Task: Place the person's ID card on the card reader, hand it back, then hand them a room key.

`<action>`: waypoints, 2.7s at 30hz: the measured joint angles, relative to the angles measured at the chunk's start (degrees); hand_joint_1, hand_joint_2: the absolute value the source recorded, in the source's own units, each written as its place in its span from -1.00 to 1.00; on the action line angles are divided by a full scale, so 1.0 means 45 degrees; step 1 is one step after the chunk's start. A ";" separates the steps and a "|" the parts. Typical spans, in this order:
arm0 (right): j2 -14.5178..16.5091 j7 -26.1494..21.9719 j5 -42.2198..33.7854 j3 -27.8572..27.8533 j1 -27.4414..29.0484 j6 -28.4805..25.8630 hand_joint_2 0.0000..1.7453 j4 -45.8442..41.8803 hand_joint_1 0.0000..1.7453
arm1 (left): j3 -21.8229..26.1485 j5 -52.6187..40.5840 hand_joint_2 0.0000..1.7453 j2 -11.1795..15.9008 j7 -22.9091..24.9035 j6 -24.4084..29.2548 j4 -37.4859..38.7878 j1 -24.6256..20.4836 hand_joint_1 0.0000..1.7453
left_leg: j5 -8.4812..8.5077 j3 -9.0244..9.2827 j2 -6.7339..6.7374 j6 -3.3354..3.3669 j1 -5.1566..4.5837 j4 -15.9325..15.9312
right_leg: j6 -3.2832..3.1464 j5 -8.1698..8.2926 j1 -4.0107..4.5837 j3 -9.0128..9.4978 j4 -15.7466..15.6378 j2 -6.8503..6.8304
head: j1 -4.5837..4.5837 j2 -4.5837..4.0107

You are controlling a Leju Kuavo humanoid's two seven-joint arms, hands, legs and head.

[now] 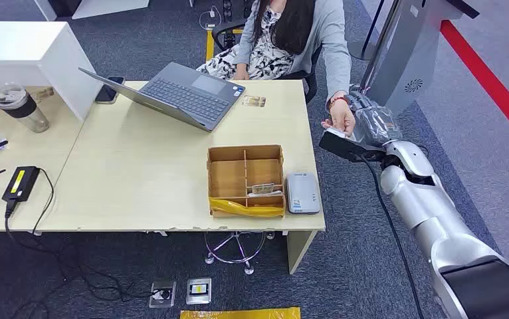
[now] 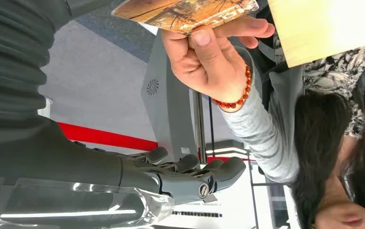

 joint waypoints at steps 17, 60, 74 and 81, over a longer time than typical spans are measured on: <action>-0.0725 0.0370 -0.0291 0.0347 0.0271 -0.0069 1.00 -0.0418 0.00 | -0.0170 0.0356 -1.00 0.0073 -0.0007 0.0256 0.0000 0.0002 -1.00 | -0.0002 0.0000 0.0003 -0.0001 0.0001 0.0001 | 0.0000 0.0000 0.0001 -0.0002 0.0000 0.0005 | -0.0001 0.0000; -0.0825 0.0021 -0.1861 0.1001 0.2217 -0.0414 1.00 -0.2316 1.00 | -0.0170 0.0627 -1.00 0.0136 0.0274 0.0719 0.0000 -0.0001 -1.00 | -0.0003 -0.0003 0.0003 -0.0001 0.0002 -0.0001 | -0.0001 -0.0001 0.0002 -0.0003 0.0000 0.0010 | -0.0001 0.0000; -0.0922 0.0656 -0.1956 0.1714 0.3182 -0.0589 1.00 -0.3882 1.00 | -0.0170 0.0488 -1.00 0.0145 0.0274 0.0578 0.0000 -0.0003 -1.00 | -0.0003 -0.0002 0.0008 -0.0002 0.0002 -0.0001 | -0.0001 -0.0001 0.0002 -0.0005 -0.0001 0.0019 | 0.0000 0.0000; -0.0877 0.0498 -0.2443 0.2264 0.3253 -0.0817 1.00 -0.3861 1.00 | -0.0170 0.0416 -1.00 0.0165 0.0274 0.0560 0.0000 -0.0003 -1.00 | -0.0003 -0.0002 0.0008 -0.0002 0.0002 -0.0002 | -0.0001 -0.0001 0.0002 -0.0003 0.0000 0.0019 | 0.0001 0.0000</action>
